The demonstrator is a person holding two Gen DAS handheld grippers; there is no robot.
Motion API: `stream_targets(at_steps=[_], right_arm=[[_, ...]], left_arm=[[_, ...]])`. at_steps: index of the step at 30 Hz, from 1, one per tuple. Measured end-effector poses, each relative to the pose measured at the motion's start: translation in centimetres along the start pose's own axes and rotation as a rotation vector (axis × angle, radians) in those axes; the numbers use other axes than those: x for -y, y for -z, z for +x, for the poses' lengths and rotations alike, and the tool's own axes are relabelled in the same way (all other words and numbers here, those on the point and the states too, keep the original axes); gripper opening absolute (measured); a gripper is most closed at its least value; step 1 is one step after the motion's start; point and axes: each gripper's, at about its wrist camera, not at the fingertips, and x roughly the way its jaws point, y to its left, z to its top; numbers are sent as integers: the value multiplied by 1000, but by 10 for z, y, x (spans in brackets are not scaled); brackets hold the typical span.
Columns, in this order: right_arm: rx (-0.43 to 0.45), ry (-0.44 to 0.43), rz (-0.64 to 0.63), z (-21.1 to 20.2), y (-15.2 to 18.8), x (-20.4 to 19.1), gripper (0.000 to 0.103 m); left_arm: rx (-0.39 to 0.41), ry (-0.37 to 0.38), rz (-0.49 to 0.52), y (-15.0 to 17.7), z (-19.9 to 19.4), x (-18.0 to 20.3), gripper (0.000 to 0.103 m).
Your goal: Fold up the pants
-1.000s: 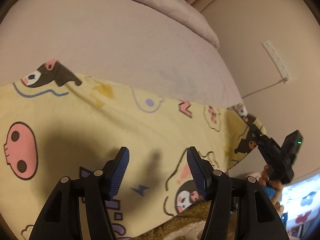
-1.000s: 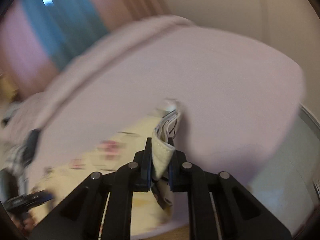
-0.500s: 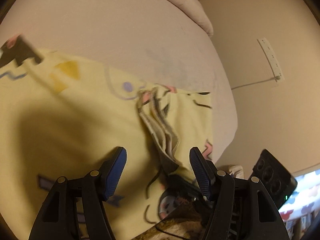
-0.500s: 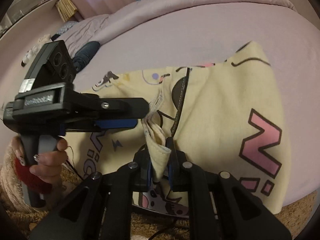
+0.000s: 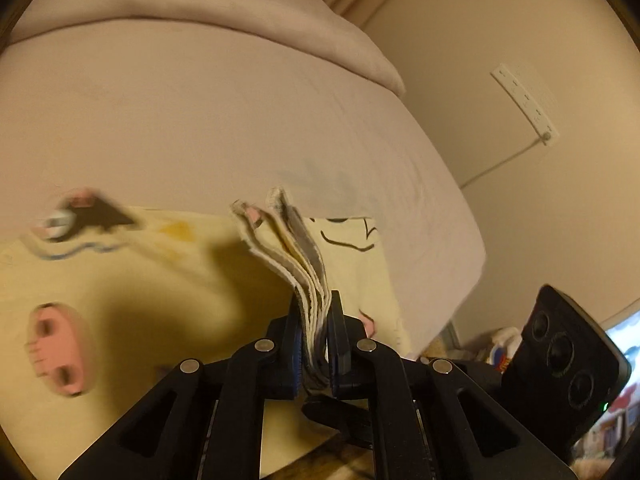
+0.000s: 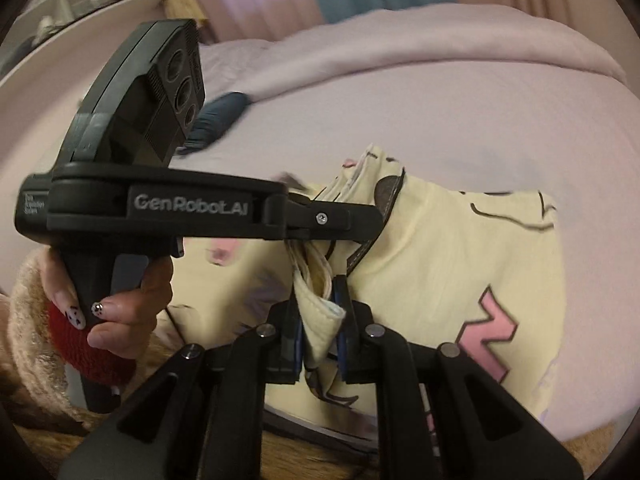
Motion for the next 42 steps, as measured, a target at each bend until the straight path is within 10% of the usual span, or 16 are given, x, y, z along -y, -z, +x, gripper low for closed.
stream_targets(at_steps=[6, 9, 13, 18, 24, 33, 39, 42], right_arm=[[-154, -32, -45, 76, 14, -23, 19], [-173, 8, -81, 93, 18, -31, 26], [-200, 24, -94, 66, 14, -38, 62], [-77, 179, -51, 4, 20, -9, 74], [-173, 312, 154, 6, 50, 50, 67], [-239, 330, 265, -20, 62, 56, 61], [-71, 363, 201, -45, 8, 68, 62], [-31, 394, 165, -26, -21, 80, 29]], left_arm=[[-85, -255, -83, 23, 17, -53, 8], [-68, -253, -87, 24, 15, -52, 17], [-21, -328, -55, 12, -6, -38, 28], [58, -205, -46, 9, -22, -21, 28], [-103, -166, -58, 72, 20, -27, 27], [-114, -180, -52, 89, -10, -26, 25], [52, -207, 13, 42, -23, -12, 25], [102, -216, 1, 8, -1, -16, 25]])
